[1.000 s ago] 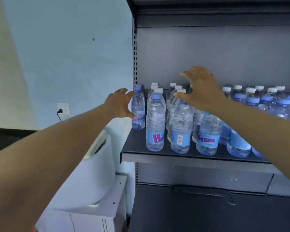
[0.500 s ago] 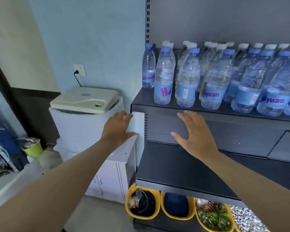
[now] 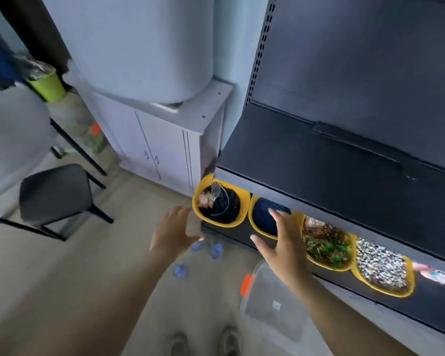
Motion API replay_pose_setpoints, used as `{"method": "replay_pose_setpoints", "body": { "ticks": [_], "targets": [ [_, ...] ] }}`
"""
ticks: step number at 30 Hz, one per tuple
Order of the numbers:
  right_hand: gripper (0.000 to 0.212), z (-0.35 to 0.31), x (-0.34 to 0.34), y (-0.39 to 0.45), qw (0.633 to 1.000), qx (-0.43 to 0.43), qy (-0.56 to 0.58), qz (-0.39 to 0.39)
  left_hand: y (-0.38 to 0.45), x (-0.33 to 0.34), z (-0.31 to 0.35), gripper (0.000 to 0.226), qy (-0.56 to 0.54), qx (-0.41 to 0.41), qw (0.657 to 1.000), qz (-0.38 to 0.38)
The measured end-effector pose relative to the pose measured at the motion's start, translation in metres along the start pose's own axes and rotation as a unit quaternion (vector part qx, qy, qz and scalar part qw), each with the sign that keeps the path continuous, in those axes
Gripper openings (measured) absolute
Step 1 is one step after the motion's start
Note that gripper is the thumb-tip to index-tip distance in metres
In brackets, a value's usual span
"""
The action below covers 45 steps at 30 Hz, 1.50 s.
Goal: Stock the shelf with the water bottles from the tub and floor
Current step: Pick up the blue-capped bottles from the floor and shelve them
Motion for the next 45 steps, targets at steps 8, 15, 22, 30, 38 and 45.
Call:
{"method": "replay_pose_setpoints", "body": {
  "ticks": [8, 15, 22, 30, 38, 45],
  "targets": [
    [0.078, 0.115, 0.190, -0.042, 0.971, 0.171, 0.121, -0.119, 0.049, 0.211, -0.106, 0.086, -0.196, -0.195, 0.960, -0.033],
    [0.084, 0.195, 0.367, -0.049, 0.919, 0.305, 0.201, -0.148, 0.140, 0.346, -0.177, 0.092, -0.298, -0.243, 0.923, -0.012],
    [0.080, 0.254, 0.495, -0.021, 0.875, 0.386, 0.267, -0.116, 0.235, 0.422, -0.206, 0.091, -0.326, -0.207, 0.922, -0.017],
    [0.041, 0.272, 0.541, 0.008, 0.887, 0.327, 0.311, -0.094, 0.271, 0.455, -0.217, 0.055, -0.363, -0.142, 0.920, 0.031],
    [0.028, 0.267, 0.512, 0.004, 0.896, 0.318, 0.298, -0.083, 0.254, 0.437, -0.209, 0.037, -0.342, -0.130, 0.930, 0.044],
    [0.035, 0.230, 0.426, -0.008, 0.920, 0.268, 0.275, -0.082, 0.207, 0.370, -0.173, 0.039, -0.362, -0.144, 0.919, 0.054]
  ]
}}
Point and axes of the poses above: each hand's wrist, its own y-axis towards the middle knuckle, its own x-axis out of the palm, z = x × y, the point moved 1 cm from there along y, towards the middle knuckle, and after that the axes turned 1 degree about -x, right-handed, at the moved point
